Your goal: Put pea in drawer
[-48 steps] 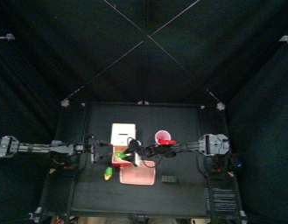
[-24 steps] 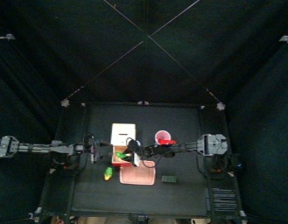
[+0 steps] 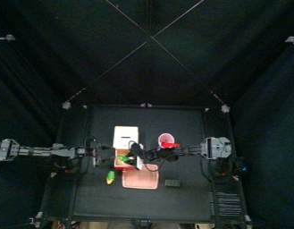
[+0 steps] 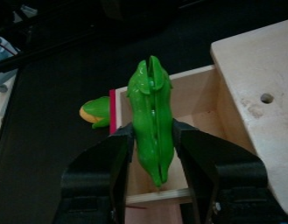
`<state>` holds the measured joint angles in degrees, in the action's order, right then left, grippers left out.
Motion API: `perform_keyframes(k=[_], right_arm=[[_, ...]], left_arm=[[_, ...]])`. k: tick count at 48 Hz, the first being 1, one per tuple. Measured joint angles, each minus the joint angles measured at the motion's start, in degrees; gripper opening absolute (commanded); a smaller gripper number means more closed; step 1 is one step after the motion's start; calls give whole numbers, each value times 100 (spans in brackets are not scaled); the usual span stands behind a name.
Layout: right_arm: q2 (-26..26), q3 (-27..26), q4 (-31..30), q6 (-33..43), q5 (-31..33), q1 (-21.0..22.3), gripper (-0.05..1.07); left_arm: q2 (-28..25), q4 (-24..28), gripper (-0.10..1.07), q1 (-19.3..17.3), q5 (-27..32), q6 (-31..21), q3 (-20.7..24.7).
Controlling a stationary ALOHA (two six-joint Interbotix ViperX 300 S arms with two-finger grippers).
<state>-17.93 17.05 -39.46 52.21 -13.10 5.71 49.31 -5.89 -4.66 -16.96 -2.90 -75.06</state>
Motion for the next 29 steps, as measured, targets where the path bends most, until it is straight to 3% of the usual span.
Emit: perform_keyframes(k=[17, 29], right_arm=[[-44, -9, 9, 9, 18, 9, 85], [-53, -26, 9, 0, 62, 9, 86]], left_arm=[[-9, 0, 89, 0, 0, 0, -18], [0, 0, 89, 0, 0, 0, -18]])
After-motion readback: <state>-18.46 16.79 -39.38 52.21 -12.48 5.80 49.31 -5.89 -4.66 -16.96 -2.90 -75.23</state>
